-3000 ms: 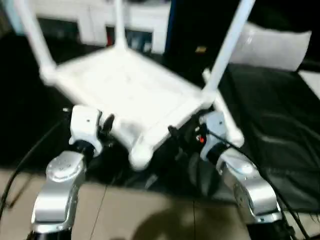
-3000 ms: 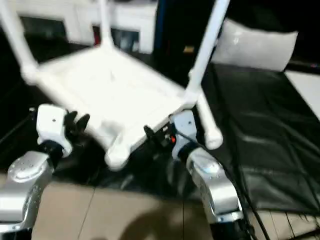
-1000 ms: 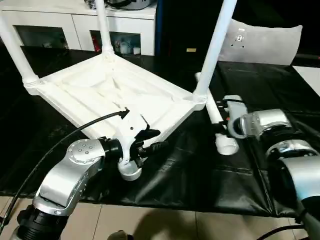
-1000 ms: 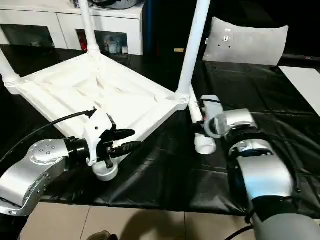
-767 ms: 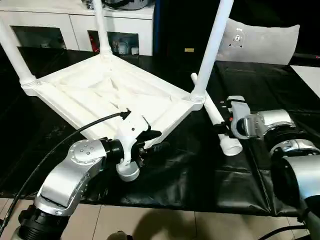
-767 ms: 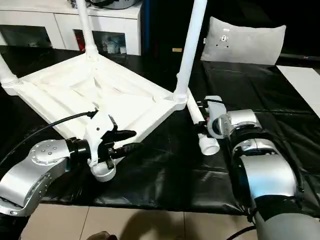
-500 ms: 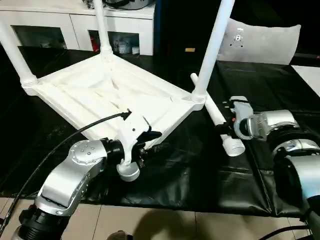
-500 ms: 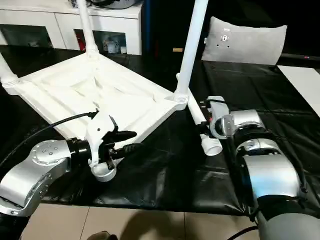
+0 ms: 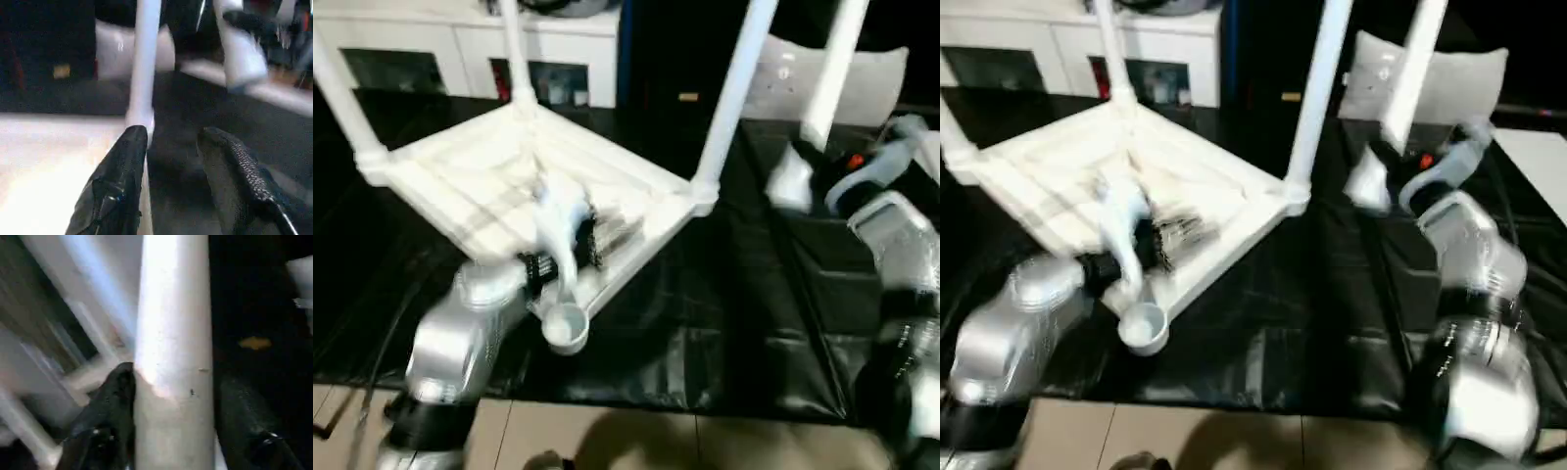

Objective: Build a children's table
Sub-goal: Pick table leg

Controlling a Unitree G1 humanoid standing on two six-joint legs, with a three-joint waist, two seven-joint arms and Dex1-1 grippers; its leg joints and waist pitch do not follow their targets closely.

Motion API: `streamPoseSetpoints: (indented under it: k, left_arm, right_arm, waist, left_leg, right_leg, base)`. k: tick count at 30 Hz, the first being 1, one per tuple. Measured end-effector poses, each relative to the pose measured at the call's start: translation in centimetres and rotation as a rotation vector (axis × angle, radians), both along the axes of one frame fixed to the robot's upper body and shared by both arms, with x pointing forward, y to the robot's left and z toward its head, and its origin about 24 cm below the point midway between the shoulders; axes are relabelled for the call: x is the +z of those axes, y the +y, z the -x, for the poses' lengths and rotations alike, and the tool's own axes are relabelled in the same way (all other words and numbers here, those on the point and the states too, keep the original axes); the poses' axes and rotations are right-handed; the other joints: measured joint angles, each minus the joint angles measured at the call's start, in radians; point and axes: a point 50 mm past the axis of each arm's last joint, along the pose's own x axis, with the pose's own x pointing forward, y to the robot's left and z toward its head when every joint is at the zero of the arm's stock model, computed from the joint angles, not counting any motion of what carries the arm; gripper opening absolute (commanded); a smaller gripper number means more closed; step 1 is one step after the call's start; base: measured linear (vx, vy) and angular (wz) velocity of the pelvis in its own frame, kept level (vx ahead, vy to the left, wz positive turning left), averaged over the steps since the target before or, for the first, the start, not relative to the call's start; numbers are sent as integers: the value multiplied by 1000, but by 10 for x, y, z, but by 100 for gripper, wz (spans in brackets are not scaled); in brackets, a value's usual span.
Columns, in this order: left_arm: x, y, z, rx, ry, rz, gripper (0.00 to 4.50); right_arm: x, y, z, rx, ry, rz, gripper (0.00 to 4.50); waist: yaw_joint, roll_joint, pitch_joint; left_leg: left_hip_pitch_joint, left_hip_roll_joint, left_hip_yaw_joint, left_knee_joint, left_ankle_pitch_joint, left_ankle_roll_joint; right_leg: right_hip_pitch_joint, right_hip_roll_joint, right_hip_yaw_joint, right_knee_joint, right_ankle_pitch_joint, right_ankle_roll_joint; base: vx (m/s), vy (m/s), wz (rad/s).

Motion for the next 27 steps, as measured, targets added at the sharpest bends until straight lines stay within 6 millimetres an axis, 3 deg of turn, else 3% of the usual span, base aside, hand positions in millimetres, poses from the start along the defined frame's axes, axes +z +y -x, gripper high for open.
streamPoseSetpoints:
  k: [4, 10, 16, 22, 27]
  left_arm:
    - [17, -3, -6, -24, 10, 123, 273]
    - [50, -16, -16, -84, 32, 309, 283]
    - [63, -30, -11, -225, 75, 443, 283]
    - [62, -40, -9, -304, 130, 472, 283]
    - [62, -41, -10, -305, 130, 455, 283]
  right_arm:
    - [1, 20, 28, 249, -128, -90, 189]
    - [7, 55, 51, 557, -174, -112, 189]
    - [-6, 69, 63, 646, -135, -121, 189]
    - [-11, 79, 75, 740, -106, -122, 188]
    - [-18, 88, 73, 681, -86, 58, 188]
  waist:
    - [12, 0, 0]
    - [25, 0, 0]
    - [39, -1, 0]
    - [45, -1, 0]
    - [43, -1, 0]
  left_leg:
    - [0, 1, 0, 0, 0, 0]
    - [1, 1, 0, 0, 0, 0]
    - [0, 1, 0, -1, 0, 0]
    - [0, 0, 0, -4, 0, 0]
    - [0, 0, 0, -7, 2, -3]
  right_leg:
    - [0, 0, 0, 0, 0, 0]
    - [1, -1, 0, -1, 1, 0]
    - [1, -2, -1, -3, 0, 1]
    - [1, -2, -1, -6, 0, 2]
    - [2, -1, -1, -10, 3, 6]
  base:
    - [0, 0, 0]
    - [0, 0, 0]
    - [0, 0, 0]
    - [0, 0, 0]
    - [0, 0, 0]
